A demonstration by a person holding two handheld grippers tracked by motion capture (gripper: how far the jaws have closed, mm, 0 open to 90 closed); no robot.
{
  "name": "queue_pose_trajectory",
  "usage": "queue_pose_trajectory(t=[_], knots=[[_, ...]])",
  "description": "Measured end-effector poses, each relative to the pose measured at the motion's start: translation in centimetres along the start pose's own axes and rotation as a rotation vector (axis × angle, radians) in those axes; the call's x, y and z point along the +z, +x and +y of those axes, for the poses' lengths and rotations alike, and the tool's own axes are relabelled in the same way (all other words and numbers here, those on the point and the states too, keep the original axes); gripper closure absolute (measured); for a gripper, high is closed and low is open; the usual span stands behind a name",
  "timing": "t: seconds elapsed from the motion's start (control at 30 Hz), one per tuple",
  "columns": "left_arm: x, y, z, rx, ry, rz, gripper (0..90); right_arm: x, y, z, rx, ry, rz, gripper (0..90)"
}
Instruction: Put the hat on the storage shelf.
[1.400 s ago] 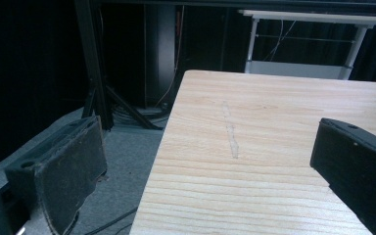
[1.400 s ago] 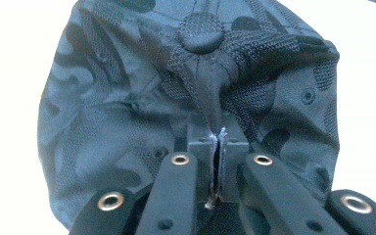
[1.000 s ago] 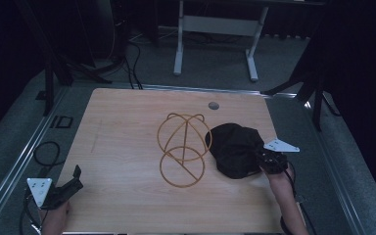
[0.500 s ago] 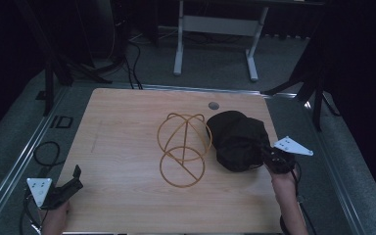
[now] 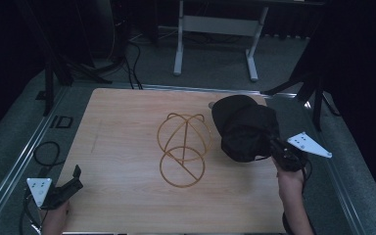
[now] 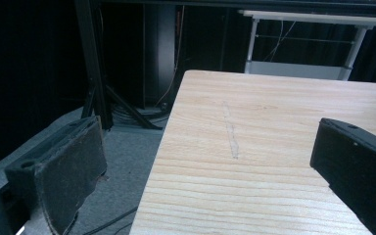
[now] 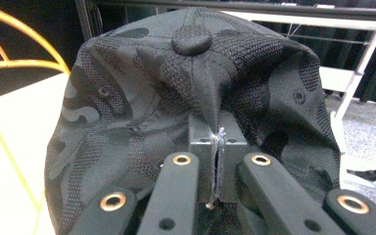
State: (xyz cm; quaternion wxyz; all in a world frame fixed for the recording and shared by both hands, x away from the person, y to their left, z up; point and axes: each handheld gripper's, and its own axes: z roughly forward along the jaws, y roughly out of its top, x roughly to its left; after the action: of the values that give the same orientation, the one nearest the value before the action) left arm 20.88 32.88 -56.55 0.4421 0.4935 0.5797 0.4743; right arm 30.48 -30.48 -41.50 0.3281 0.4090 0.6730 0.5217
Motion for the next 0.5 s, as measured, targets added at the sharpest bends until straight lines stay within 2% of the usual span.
queue_pose_trajectory(t=[0.27,0.5], knots=[[0.0,0.0,0.0,0.002,0.003,-0.001,0.5,-1.2,0.5,3.0,-0.018,-0.039,-0.026,88.4],[0.0,0.1,0.0,-0.001,0.006,-0.006,0.5,-2.3,0.8,6.1,-0.037,-0.09,-0.031,88.3]])
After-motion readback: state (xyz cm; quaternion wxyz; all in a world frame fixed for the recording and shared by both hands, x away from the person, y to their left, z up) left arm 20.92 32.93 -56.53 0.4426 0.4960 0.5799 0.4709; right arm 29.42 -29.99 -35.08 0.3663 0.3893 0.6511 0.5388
